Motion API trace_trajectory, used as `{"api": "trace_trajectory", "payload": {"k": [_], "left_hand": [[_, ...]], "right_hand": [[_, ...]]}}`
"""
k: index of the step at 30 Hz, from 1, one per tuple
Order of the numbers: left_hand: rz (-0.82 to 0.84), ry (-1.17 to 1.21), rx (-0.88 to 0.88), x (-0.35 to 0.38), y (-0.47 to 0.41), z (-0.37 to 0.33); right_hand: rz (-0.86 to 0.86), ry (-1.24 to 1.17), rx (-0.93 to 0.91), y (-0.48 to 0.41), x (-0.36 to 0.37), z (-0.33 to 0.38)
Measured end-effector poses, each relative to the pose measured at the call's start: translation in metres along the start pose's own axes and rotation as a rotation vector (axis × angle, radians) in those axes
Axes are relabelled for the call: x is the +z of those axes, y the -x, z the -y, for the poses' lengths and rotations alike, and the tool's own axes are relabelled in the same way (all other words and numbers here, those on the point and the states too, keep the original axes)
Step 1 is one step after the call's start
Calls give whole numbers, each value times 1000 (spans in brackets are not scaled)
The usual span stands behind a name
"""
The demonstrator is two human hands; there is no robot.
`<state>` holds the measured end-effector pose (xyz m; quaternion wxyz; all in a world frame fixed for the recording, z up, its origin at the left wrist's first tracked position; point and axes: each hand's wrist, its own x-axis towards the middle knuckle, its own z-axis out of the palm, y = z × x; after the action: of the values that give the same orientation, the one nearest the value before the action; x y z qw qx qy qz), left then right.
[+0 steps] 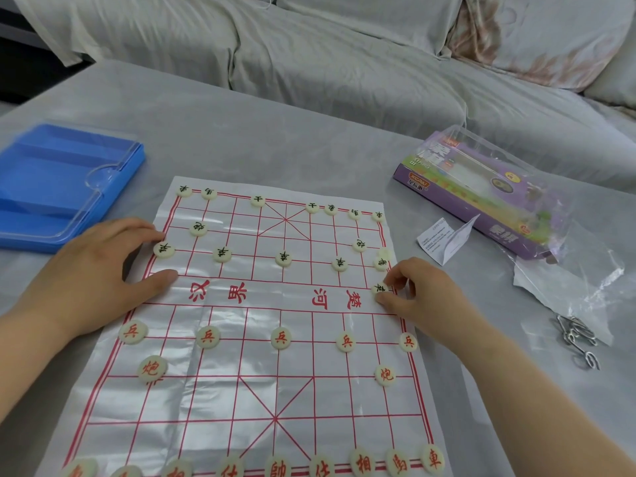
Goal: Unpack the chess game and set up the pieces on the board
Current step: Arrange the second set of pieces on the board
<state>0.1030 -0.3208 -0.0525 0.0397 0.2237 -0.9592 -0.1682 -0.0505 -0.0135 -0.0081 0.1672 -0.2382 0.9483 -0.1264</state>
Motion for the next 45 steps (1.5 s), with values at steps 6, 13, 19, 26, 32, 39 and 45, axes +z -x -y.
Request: {"api": "trace_trajectory", "payload": {"k": [6, 13, 19, 26, 32, 39, 45], "left_hand": [[-4, 9, -1, 3, -1, 3], [3, 7, 0, 5, -4, 5], [-13, 15, 11, 10, -6, 12], [-24, 17, 20, 14, -8, 17], [-22, 6, 29, 17, -11, 22], [11, 0, 9, 20, -12, 26], [0, 23, 5, 18, -11, 23]], "right_hand": [[14, -16, -65, 0, 1, 0], [-177, -193, -20, -15, -5, -6], [-82, -71, -39, -40, -7, 1], [-136, -119, -63, -54, -8, 5], [-165, -165, -127, -24, -22, -3], [126, -51, -154, -3, -5, -6], [-58, -94, -34, -20, -4, -7]]}}
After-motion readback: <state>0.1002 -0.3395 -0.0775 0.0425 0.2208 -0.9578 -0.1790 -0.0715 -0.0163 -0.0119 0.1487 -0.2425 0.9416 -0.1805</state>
